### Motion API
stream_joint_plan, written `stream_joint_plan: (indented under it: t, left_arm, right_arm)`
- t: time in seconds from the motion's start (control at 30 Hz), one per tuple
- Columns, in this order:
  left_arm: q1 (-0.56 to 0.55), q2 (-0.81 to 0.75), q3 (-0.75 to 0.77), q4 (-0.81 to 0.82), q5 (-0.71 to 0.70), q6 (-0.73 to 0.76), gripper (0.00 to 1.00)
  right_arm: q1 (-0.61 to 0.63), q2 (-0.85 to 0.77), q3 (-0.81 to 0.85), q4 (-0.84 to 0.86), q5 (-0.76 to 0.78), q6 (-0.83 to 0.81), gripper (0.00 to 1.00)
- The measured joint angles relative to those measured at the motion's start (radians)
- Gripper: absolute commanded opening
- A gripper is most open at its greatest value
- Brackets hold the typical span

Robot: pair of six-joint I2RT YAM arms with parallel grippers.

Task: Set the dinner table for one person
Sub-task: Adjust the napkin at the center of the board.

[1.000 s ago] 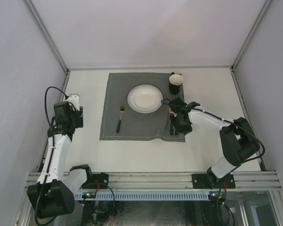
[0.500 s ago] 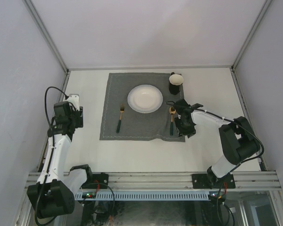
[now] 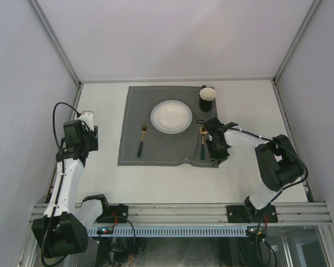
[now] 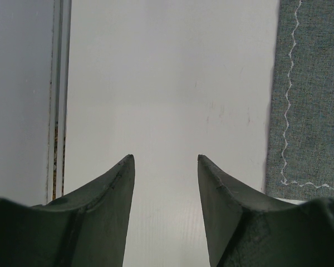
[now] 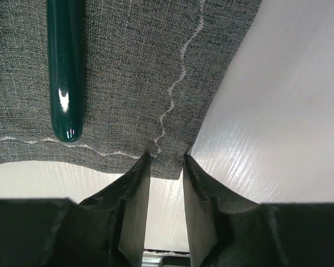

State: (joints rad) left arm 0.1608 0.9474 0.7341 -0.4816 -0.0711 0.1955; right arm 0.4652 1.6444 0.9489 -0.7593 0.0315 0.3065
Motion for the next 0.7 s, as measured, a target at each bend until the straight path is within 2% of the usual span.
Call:
stream_joint_plan:
  t: [0.37,0.7]
  left_arm:
    - [0.000,0.000,0.000,0.000,0.000,0.000,0.53]
    - [0.000,0.000,0.000,0.000,0.000,0.000,0.53]
  right_arm:
    - [-0.018,0.002,0.000,0.000,-0.023,-0.004,0.01]
    - [-0.044,-0.001,0.000,-0.008,-0.028,-0.006,0.00]
